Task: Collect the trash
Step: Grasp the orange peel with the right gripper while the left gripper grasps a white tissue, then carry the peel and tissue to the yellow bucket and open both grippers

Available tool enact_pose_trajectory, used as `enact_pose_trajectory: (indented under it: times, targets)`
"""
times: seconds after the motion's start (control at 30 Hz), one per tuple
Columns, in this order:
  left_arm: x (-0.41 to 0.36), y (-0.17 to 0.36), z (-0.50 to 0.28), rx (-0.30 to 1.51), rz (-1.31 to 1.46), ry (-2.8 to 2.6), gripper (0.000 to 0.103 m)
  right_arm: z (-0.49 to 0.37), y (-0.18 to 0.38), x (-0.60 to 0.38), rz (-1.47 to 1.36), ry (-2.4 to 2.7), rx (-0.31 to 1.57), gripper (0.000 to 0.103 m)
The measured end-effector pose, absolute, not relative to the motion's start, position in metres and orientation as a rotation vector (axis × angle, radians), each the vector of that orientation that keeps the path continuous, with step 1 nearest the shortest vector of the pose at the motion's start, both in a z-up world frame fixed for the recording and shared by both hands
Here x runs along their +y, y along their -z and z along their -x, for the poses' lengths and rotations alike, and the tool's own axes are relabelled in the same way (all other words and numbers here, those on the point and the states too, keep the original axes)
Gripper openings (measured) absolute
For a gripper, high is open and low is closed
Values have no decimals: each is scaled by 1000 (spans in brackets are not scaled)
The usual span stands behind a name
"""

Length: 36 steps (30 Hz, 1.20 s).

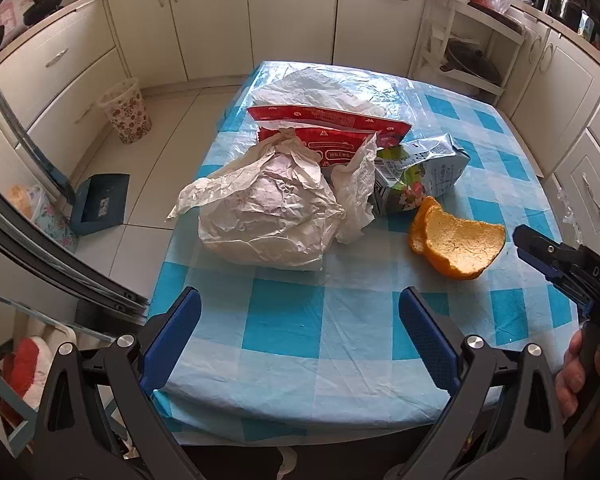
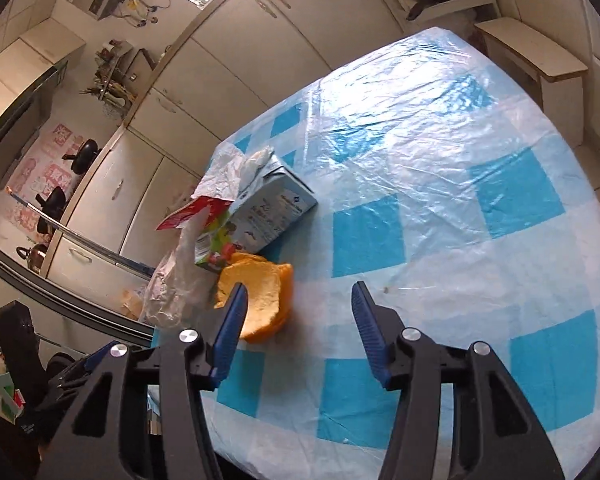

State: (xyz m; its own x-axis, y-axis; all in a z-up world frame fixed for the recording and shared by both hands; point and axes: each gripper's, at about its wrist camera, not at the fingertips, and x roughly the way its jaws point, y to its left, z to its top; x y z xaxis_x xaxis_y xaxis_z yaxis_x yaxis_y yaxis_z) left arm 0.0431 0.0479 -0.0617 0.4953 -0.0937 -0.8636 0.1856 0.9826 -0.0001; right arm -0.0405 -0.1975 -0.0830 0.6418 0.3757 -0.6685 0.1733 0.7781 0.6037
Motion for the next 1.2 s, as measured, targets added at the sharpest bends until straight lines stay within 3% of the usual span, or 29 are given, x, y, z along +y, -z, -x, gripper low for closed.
enact_pose_trajectory:
  times: [0.1,0.2,0.23,0.5,0.73,0.83,0.87,0.9,0.93,1.2]
  targets:
    - [49,63,-42,1036,-93,167,95,20,92,-169,-575,-97,932,52]
    - [54,63,-43,1035,-77,157,95,8,98,-156,-549,-106,946,12]
    - [57,63,-44,1033,-65,156,95,8,98,-156,-556,-110,934,7]
    - [29,52,-60,966,-154,177,95,41,62,-197,-768,-259,736,7]
    - [-24,65,-94,929,-382,161,92,57,69,-237,-843,-145,757,7]
    - [-39,74,-101,910,-483,149,62,61,67,-243,-848,-144,755,7]
    - [-42,79,-104,913,-512,143,39,63,66,-243,-849,-145,755,7]
    - [-43,83,-108,934,-520,142,10,64,66,-244,-851,-144,756,7]
    - [-40,85,-111,956,-504,149,1,64,66,-244,-853,-144,757,7]
    - [12,27,-100,903,-57,446,1,71,64,-254,-870,-160,738,7]
